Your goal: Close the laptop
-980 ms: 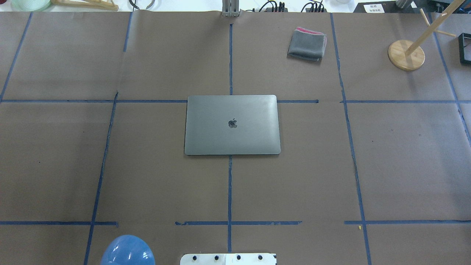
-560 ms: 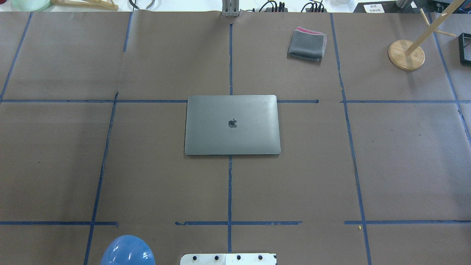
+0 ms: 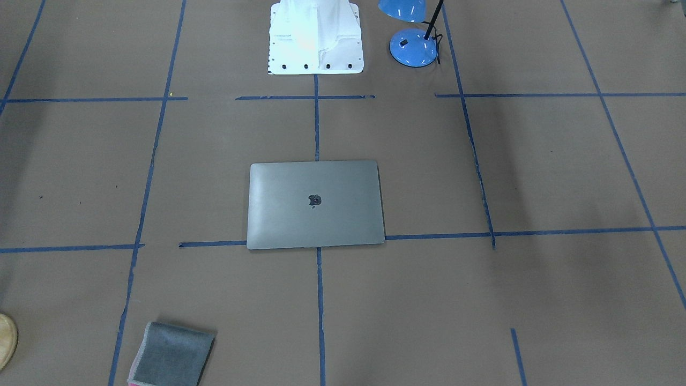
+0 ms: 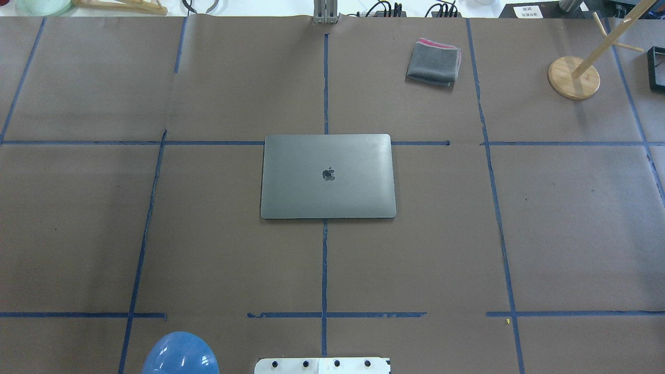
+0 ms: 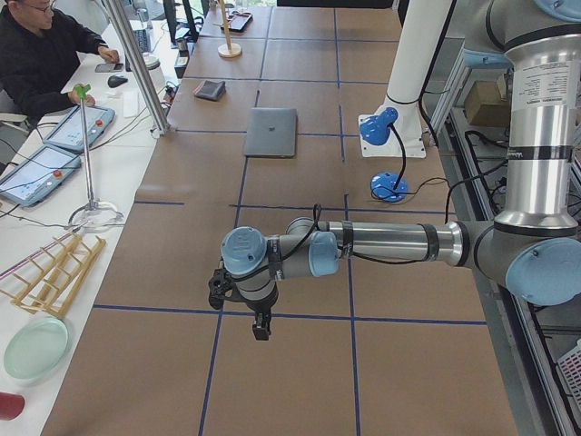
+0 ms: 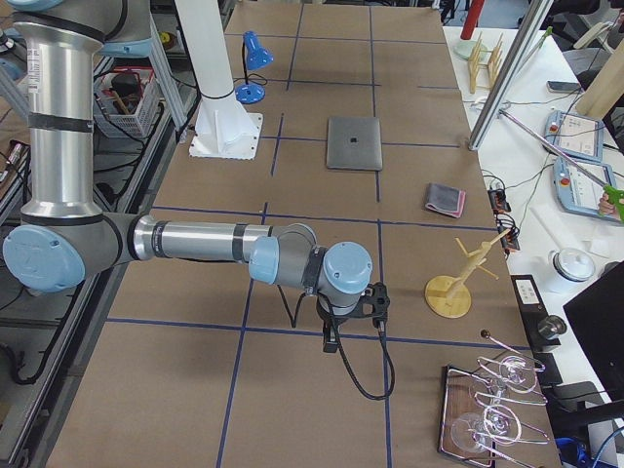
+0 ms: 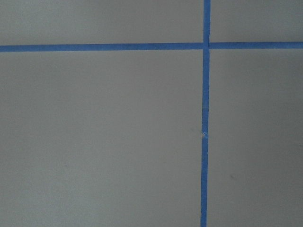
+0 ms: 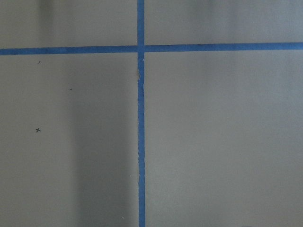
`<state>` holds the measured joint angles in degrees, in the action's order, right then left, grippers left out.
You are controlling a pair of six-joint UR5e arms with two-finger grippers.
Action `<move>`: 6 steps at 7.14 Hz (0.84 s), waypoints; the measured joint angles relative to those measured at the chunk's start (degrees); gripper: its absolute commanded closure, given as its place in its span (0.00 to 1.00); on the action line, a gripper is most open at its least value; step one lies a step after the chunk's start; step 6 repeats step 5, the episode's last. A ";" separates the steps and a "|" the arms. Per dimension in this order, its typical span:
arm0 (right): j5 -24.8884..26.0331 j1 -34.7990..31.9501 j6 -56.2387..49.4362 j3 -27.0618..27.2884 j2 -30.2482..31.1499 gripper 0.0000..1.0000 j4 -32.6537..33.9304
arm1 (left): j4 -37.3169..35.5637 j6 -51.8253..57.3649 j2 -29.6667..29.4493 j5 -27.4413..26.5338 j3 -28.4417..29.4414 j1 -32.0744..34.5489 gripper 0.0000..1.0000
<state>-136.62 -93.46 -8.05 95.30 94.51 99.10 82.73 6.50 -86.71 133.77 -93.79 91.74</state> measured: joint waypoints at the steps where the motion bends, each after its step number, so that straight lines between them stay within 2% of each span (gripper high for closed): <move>1: 0.03 -0.12 -0.02 0.03 0.03 0.00 -0.03 | 0.04 0.00 -0.03 0.00 0.00 0.02 0.00; 6: 0.04 -0.59 -0.03 0.06 0.06 0.00 -0.09 | 0.06 0.06 -0.04 0.00 0.01 0.00 0.00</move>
